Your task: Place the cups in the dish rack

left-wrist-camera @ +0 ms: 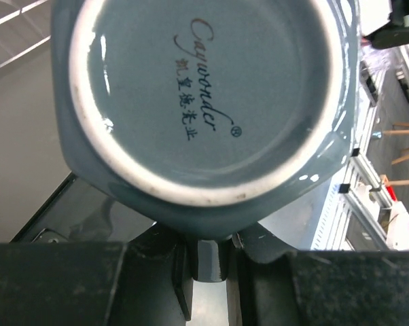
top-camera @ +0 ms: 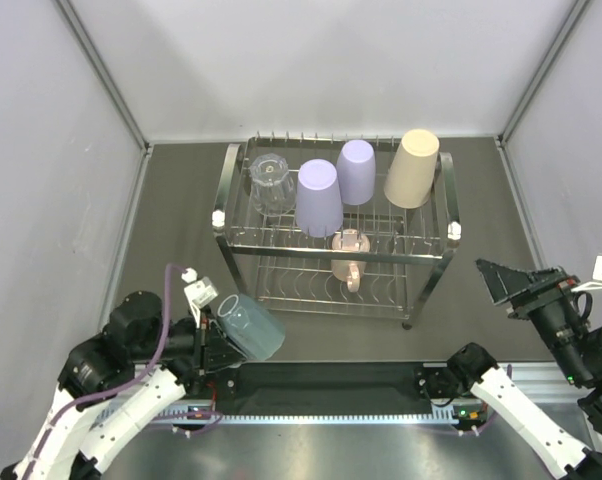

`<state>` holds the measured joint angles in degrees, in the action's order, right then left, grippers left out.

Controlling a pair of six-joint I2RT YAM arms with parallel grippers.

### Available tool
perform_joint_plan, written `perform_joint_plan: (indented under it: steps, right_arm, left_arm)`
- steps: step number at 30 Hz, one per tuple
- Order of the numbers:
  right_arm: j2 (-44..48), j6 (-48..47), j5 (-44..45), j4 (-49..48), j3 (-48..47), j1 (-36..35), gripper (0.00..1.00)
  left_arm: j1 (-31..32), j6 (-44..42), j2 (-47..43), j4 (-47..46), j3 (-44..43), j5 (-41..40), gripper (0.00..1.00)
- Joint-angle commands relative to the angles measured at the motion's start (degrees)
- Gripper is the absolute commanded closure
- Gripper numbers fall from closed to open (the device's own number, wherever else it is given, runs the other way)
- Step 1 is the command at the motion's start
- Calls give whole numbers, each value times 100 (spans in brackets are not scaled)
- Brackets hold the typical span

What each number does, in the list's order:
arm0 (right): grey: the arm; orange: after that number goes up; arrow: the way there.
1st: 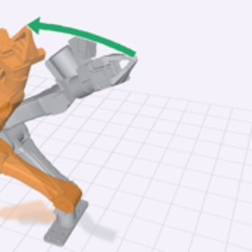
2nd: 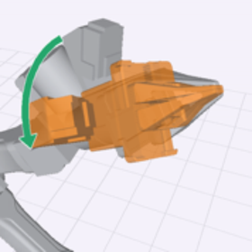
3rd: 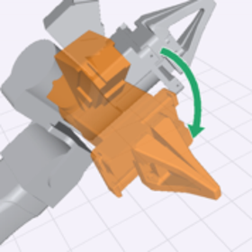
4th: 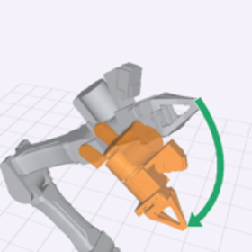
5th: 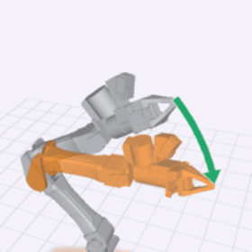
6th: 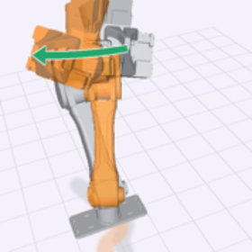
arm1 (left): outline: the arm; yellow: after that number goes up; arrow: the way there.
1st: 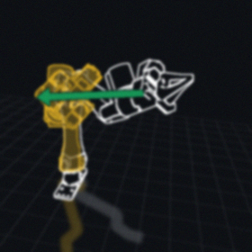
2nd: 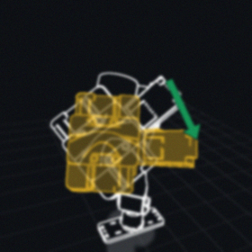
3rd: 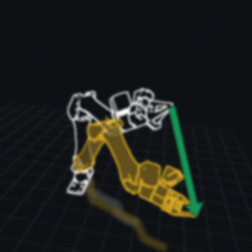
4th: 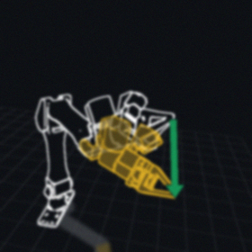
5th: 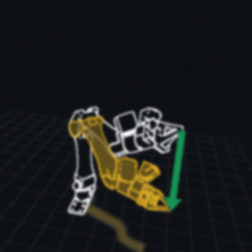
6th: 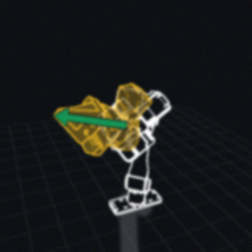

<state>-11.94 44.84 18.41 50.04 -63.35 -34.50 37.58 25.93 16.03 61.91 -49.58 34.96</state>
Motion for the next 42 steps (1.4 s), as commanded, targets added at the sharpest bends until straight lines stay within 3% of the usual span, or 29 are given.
perform_joint_plan:
  steps: [1,5,10,16,27,37,42]
  right_arm:
    - [183,34,224,128,25,-57,28]
    - [193,25,294,181,121,-57,28]
    - [114,7,250,234,165,-57,28]
    - [61,-19,321,164,227,-48,27]
    - [139,-63,391,216,376,-57,26]
    - [395,51,549,384,570,-48,26]
    - [149,-89,514,366,508,-48,26]
  left_arm:
    - [214,-132,-3,-372,237,-261,100]
    - [574,-212,58,-452,510,-989,100]
    - [619,-27,391,-767,389,-1333,100]
    - [610,245,550,-1540,861,-1387,100]
    - [1110,614,628,-1699,1170,-1405,100]
    - [1260,1291,998,-2622,1205,-2203,100]
    - [1435,1704,1042,-3105,1661,-2336,100]
